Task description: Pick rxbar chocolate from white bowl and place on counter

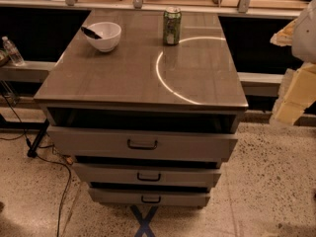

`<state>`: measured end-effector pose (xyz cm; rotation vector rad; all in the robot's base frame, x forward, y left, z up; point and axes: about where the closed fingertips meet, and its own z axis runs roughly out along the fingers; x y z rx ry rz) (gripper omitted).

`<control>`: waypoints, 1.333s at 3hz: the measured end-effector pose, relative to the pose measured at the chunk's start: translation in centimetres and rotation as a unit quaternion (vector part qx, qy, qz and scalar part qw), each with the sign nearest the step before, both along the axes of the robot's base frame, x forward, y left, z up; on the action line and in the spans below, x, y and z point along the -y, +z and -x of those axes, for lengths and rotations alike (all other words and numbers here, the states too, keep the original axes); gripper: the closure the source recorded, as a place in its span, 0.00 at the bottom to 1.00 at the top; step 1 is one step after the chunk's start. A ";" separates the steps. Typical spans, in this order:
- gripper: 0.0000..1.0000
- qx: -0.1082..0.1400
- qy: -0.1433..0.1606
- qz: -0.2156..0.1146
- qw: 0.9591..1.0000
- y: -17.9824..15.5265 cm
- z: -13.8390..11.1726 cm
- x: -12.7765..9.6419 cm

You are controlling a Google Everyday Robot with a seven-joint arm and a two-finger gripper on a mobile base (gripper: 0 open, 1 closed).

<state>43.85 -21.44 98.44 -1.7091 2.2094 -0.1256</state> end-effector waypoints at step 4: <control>0.00 0.078 0.129 -0.078 0.986 -0.3 -11.6 -17.9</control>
Offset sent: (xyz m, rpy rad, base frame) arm 0.0672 0.1034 -0.0162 0.0940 -0.0691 0.1667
